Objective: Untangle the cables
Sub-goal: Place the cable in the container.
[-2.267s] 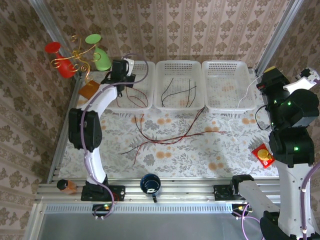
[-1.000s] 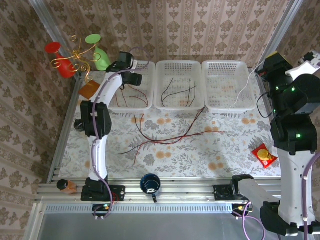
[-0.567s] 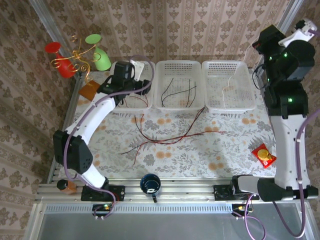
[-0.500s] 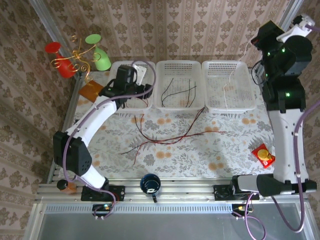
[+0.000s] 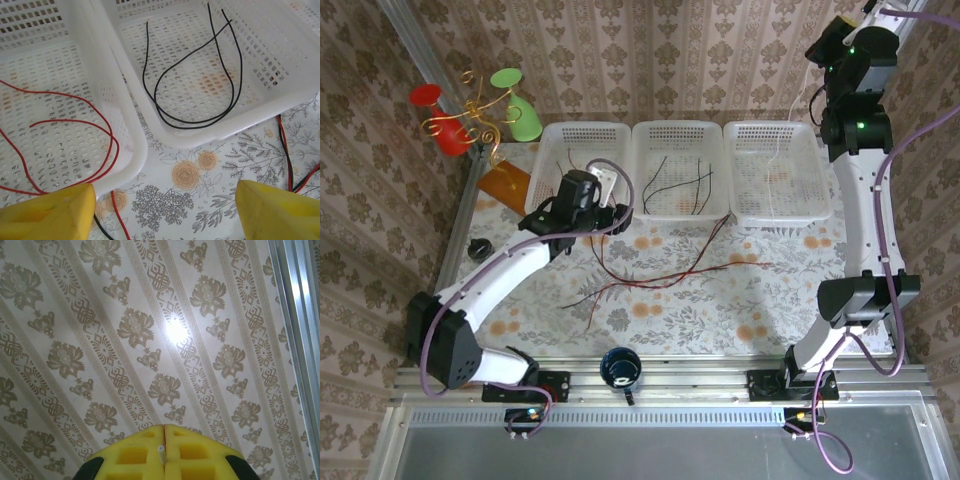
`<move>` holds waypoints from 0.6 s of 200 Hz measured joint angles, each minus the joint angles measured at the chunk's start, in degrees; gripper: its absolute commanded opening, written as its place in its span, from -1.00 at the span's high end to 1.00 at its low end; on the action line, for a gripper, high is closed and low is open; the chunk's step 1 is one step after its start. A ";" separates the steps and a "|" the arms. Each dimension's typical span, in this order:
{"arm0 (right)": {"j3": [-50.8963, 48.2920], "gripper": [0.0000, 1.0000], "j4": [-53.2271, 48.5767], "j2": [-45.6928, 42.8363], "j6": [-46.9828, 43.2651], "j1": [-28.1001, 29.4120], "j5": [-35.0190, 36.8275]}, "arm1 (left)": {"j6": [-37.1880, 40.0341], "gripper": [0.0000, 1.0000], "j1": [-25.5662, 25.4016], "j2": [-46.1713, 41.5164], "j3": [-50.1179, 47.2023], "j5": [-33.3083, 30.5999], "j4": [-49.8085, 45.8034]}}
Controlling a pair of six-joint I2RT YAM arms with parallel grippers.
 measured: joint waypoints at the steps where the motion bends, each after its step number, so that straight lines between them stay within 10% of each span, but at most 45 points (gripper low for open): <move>1: 0.15 1.00 0.00 0.09 0.00 0.00 0.00 | -0.13 -0.49 -0.02 -0.15 -0.15 -0.09 0.09; 120: 1.09 1.00 2.27 0.35 -0.48 -2.10 0.02 | -6.67 -0.49 -3.82 -4.46 -7.82 -2.69 1.42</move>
